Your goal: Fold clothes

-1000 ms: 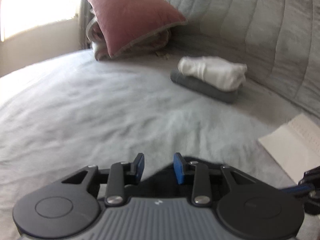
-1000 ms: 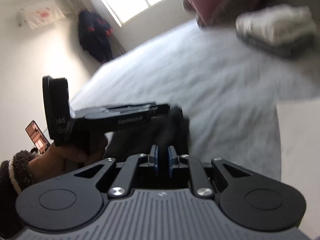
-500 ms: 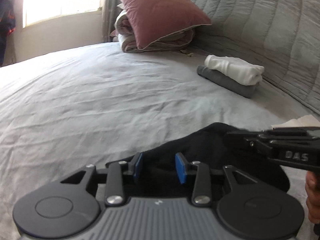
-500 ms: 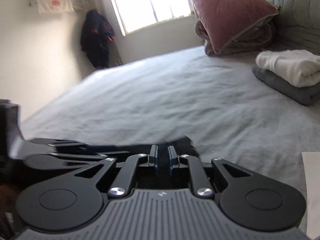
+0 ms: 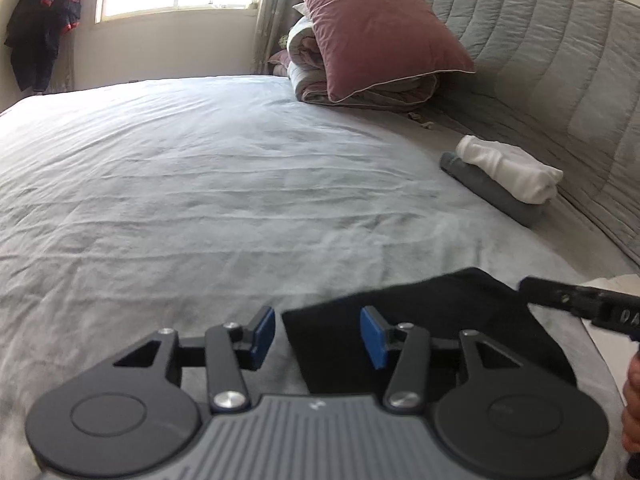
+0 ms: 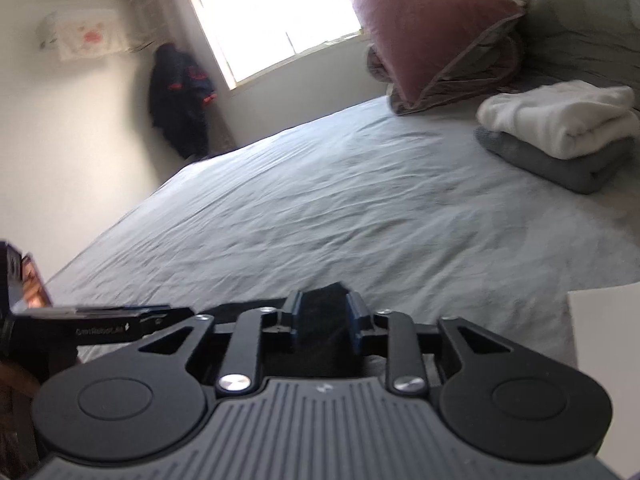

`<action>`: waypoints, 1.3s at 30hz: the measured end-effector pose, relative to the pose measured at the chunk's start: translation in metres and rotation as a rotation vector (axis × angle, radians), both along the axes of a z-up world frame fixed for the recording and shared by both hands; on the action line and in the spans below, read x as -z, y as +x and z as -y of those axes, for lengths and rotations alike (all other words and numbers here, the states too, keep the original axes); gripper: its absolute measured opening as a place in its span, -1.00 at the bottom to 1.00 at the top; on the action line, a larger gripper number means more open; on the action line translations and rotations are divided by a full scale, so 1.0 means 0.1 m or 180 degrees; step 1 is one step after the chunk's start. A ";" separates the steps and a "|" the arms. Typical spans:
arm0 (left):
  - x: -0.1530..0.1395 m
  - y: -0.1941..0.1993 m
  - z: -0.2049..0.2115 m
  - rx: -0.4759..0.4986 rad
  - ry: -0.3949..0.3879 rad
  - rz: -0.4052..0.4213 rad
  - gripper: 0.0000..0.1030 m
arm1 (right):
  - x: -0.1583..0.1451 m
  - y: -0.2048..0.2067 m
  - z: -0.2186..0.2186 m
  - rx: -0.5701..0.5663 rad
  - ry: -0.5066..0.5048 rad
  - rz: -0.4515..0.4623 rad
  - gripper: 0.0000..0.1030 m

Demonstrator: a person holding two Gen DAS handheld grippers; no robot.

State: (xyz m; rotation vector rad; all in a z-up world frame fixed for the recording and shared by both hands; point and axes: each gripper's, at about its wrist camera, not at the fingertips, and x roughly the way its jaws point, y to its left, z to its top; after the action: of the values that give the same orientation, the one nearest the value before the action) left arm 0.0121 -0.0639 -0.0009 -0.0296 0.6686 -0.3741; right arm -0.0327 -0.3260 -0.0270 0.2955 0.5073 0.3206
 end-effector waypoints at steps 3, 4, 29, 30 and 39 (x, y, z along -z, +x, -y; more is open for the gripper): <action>0.07 -0.16 0.00 -0.0010 -0.0132 -0.0095 0.02 | 0.03 -0.03 -0.08 -0.0141 -0.0212 -0.0039 -0.43; 0.10 -0.22 -0.01 0.0001 -0.0137 -0.0128 0.04 | 0.05 -0.04 -0.09 -0.0165 -0.0306 -0.0059 -0.43; 0.03 -0.66 -0.03 0.0596 0.0228 -0.0610 0.95 | 0.03 -0.26 0.44 -0.0280 0.0028 -0.0776 0.51; 0.04 -0.65 0.00 0.0599 0.0266 -0.0614 0.96 | 0.06 -0.23 0.47 -0.0271 0.0185 -0.0866 0.51; 0.11 -0.48 0.09 0.0729 0.0209 -0.0834 0.97 | 0.27 -0.03 0.78 0.0005 0.1248 -0.1305 0.51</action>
State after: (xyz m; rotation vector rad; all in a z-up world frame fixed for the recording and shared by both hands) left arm -0.0358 -0.0731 -0.0114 0.0621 0.9470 -0.5745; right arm -0.0359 -0.4036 -0.0540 0.7512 0.8481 0.3590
